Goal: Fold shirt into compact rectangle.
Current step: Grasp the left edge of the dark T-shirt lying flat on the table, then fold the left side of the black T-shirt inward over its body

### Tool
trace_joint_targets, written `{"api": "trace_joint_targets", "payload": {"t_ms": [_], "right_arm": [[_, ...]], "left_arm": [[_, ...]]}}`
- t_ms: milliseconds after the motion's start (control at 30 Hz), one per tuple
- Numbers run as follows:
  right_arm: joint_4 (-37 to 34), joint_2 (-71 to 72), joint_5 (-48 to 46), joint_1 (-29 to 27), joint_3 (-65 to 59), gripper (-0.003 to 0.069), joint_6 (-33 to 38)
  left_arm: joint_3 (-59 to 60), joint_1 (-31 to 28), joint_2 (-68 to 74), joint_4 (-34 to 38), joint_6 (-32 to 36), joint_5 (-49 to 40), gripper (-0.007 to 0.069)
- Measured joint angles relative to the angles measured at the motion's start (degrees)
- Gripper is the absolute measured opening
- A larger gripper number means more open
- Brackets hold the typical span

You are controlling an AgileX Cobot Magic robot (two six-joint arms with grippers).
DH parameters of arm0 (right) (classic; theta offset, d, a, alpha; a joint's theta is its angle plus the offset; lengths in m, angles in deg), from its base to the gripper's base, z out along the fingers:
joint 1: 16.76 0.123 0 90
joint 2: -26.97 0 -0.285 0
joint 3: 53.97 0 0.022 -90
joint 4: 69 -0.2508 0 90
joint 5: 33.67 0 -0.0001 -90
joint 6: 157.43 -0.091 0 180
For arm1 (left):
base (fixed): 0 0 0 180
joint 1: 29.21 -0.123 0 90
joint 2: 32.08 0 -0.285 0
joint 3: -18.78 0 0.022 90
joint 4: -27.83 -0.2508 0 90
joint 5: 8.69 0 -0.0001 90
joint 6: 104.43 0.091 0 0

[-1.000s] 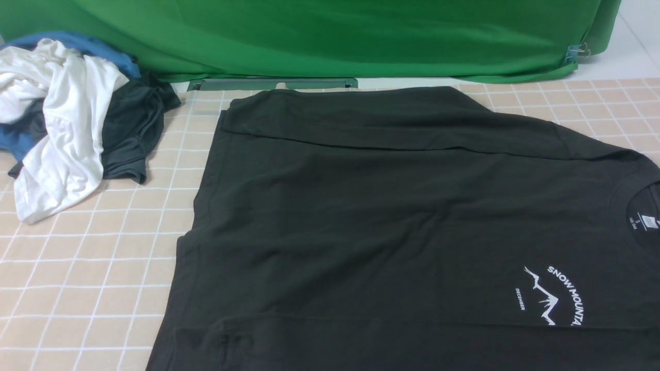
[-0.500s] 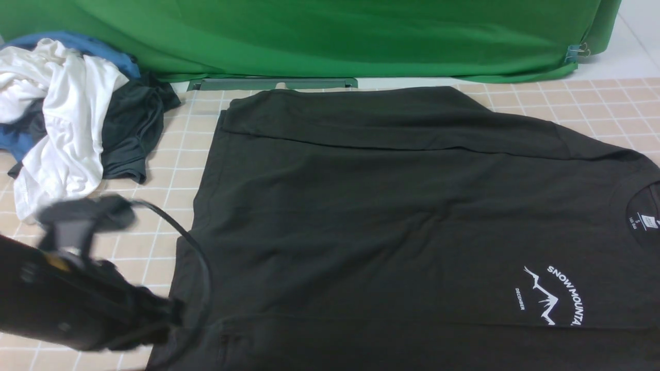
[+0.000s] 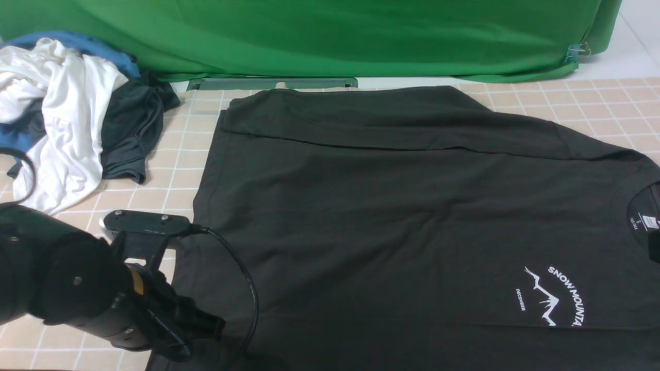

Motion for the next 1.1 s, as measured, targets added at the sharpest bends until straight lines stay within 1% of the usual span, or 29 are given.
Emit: {"api": "trace_joint_targets", "payload": {"t_ms": [33,100,133,167,200,300,367,400,533,633,667,767,833,967,1000,1033,1100], "right_arm": [[0.0,-0.2,0.0,0.0,0.0,0.0042,0.4],[0.0,-0.2,0.2,0.0,0.0,0.0042,0.6],[0.0,-0.2,0.4,0.0,0.1,0.0042,0.7],[0.0,-0.2,0.4,0.0,0.1,0.0043,0.7],[0.0,-0.2,0.4,0.0,0.1,0.0044,0.9],[0.0,-0.2,0.4,0.0,0.1,0.0048,1.0],[0.0,-0.2,0.4,0.0,0.1,0.005,0.9],[0.0,-0.2,0.4,0.0,0.1,0.0051,0.9],[-0.2,-0.2,0.6,0.0,0.1,0.0056,0.9],[-0.2,-0.2,0.8,0.0,0.1,0.0058,0.9],[-0.2,-0.2,0.8,0.0,0.1,0.0059,0.9],[-0.2,-0.2,0.8,0.0,0.1,0.0062,0.9],[-0.2,-0.2,0.8,0.0,0.1,0.0067,0.9],[-0.2,-0.2,1.2,0.0,0.1,0.0071,0.9],[-0.2,-0.2,1.7,0.0,0.1,0.0072,0.9],[-0.2,-0.2,1.8,0.0,0.1,0.0072,0.9],[-0.2,-0.2,2.7,0.0,0.1,0.0076,0.9]], "left_arm": [[0.0,0.0,1.3,0.0,0.0,1.2,0.0279],[0.0,0.0,3.2,-0.3,0.0,2.6,0.0363],[0.0,0.0,4.1,-0.3,0.0,3.3,0.0393],[0.0,0.0,4.1,-0.3,0.0,3.7,0.0407],[0.0,0.0,5.6,-0.3,0.0,5.3,0.0448],[0.0,0.0,7.4,-0.3,0.0,6.9,0.0468],[0.0,0.0,7.6,-0.3,0.0,7.0,0.043],[0.0,0.0,7.6,-0.3,0.0,7.1,0.0398],[-0.1,0.1,7.6,0.3,0.3,7.1,0.0127],[-0.8,0.3,7.6,0.6,1.2,5.4,0.0043],[-1.5,0.3,7.6,0.6,1.9,3.7,0.0033],[-4.8,0.4,5.8,0.6,2.6,-2.6,0.0032],[-7.4,0.4,3.8,0.6,3.5,-4.8,0.0032],[-13.3,0.4,0.7,0.4,3.8,-6.2,0.0032],[-16.5,0.4,0.4,-0.8,3.7,-6.3,0.0032],[-16.9,0.4,0.4,-0.8,3.7,-6.3,0.0032],[-22.3,-0.2,1.4,-4.2,2.4,-6.4,0.0032]]}}
